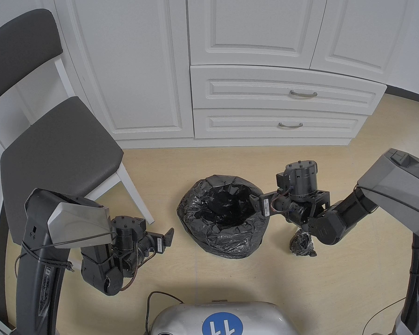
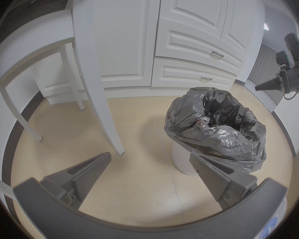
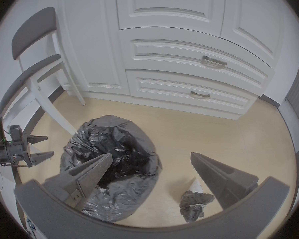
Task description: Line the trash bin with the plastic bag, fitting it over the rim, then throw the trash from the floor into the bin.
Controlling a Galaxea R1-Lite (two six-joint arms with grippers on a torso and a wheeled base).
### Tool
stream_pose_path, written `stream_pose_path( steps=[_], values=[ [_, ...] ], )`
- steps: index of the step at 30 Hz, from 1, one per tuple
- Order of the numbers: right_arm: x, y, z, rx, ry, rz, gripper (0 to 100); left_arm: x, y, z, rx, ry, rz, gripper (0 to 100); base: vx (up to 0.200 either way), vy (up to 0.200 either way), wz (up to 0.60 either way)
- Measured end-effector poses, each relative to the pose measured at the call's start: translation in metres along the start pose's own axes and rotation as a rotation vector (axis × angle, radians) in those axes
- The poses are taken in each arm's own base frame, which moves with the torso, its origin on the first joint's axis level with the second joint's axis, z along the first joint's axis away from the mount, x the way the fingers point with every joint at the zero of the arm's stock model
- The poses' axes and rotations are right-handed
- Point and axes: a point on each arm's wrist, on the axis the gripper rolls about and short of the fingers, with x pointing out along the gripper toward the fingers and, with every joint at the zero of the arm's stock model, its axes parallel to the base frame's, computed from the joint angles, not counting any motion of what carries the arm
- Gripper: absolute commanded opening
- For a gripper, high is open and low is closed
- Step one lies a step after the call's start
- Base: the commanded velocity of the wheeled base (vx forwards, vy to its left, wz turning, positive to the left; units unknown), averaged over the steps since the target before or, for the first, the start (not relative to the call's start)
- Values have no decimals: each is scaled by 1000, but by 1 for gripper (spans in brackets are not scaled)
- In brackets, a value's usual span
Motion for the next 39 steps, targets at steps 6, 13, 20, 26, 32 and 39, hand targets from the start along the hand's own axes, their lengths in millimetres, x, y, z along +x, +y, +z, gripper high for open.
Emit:
stream_pose_path(
  steps=[6, 13, 20, 26, 32, 39],
  values=[
    [21, 21, -23, -37, 35, 21, 100, -5, -9, 1, 8, -14, -5, 100, 0, 0, 0],
    [24, 29, -54, -149, 112, 38, 100, -10, -17, 4, 15, -26, -25, 100, 0, 0, 0],
    [-8, 23, -66, -321, 147, 68, 100, -12, -20, 7, 13, -34, -30, 100, 0, 0, 0],
    [-33, 17, -69, -451, 111, 88, 100, -13, -20, 10, 12, -41, -31, 100, 0, 0, 0],
    [-42, 14, -70, -471, 124, 94, 100, -19, -20, 13, 10, -40, -32, 100, 0, 0, 0],
    [-34, 13, -66, -452, 92, 81, 100, -20, -20, 15, 10, -44, -34, 100, 0, 0, 0]
  ],
)
